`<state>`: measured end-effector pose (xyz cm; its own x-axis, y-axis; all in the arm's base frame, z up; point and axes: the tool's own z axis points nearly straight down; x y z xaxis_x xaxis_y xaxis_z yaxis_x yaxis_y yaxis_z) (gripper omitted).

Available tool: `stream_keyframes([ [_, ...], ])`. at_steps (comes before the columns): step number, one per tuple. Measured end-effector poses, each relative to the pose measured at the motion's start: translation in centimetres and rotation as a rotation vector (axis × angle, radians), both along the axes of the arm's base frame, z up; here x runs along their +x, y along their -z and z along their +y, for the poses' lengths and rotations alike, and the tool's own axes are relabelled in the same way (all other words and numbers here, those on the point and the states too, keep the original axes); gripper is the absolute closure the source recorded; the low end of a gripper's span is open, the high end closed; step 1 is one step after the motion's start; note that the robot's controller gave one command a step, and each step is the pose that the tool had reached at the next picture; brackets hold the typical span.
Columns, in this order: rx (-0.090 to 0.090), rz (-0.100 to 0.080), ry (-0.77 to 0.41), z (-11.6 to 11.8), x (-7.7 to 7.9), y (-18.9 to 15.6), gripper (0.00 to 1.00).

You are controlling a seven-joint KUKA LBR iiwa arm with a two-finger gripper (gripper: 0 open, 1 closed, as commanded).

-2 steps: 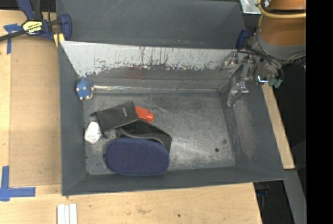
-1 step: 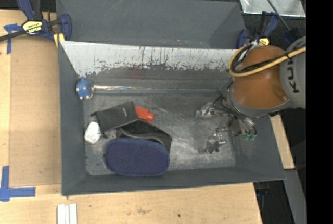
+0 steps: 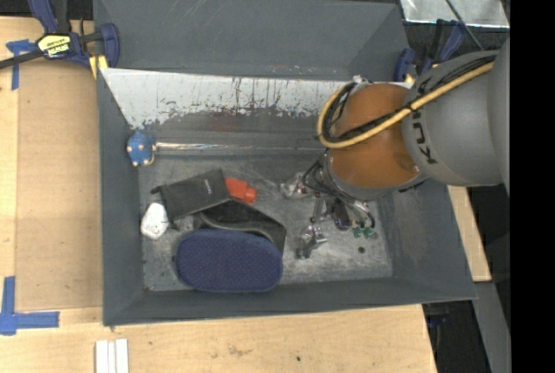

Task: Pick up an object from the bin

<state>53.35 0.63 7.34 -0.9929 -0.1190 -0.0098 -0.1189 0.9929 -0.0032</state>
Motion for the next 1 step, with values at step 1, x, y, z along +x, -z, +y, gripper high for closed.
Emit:
stream_keyframes([
  [1, 0.002, 0.006, 0.174, 4.58, 3.11, -2.51, 0.0],
])
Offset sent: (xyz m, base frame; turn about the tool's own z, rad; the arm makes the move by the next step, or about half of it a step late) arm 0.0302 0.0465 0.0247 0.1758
